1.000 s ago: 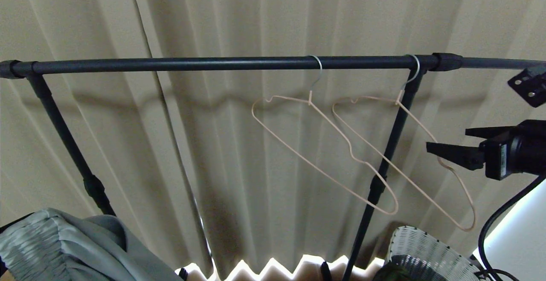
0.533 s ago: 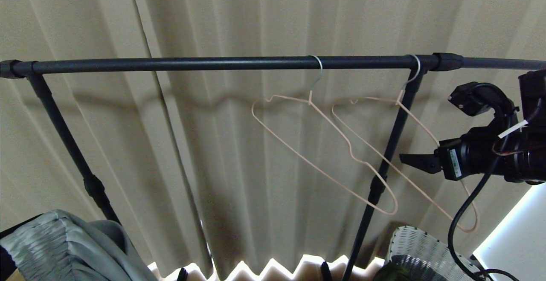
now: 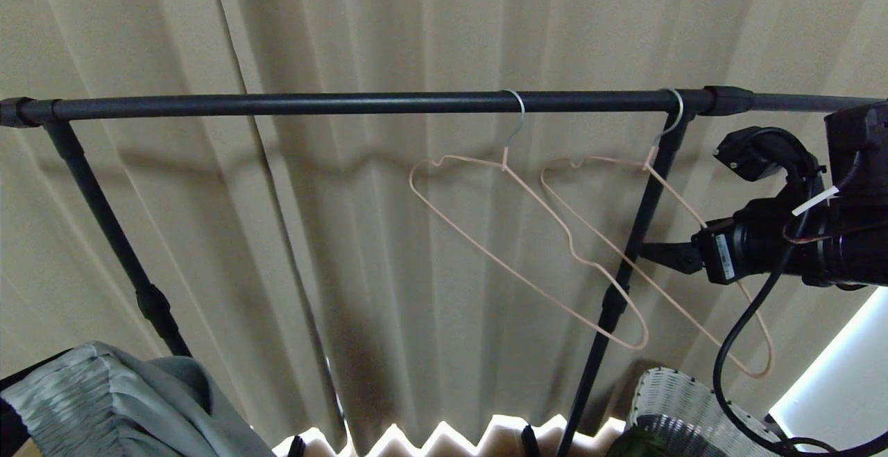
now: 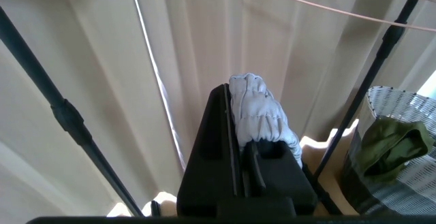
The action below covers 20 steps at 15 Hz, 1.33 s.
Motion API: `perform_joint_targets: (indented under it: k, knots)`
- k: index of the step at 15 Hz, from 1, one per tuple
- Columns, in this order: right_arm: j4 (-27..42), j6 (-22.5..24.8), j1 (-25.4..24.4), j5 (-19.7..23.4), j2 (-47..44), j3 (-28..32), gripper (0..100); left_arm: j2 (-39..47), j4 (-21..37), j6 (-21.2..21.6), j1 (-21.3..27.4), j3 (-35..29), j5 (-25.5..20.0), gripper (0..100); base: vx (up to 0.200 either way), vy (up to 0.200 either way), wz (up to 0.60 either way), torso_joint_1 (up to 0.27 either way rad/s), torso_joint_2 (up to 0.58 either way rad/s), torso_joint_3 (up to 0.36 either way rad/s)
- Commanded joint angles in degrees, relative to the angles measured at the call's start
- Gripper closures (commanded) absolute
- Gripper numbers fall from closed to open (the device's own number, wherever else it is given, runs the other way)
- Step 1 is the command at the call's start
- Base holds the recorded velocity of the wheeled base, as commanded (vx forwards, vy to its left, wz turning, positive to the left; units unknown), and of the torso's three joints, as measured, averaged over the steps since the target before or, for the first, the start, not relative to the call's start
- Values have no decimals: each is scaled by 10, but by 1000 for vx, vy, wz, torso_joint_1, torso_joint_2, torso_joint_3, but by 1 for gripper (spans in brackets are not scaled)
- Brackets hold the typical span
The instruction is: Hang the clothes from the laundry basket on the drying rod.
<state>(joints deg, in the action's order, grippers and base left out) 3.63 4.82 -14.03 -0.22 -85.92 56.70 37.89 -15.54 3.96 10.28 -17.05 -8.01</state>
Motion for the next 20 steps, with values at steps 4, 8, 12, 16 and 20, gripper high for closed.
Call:
perform_joint_targets:
  k: [4,8,12,16,20]
  knots:
    - [3,0,-1,0,5,1,100,1,0,0,0,0,0,100,0,0,0,0,0,0]
    - [3,0,-1,0,16,1,100,1,0,0,0,0,0,100,0,0,0,0,0,0]
    - [-2,-2,-1,1,25,1,100,0,1,0,0,2,0,100,0,0,0,0,0,0]
    - [-2,-17,-1,4,76,-7,100,1,-1,0,0,8,0,100,0,0,0,0,0,0]
    - [-1,-17,-1,5,131,-48,100,0,-1,0,0,9,1,100,0,0,0,0,0,0]
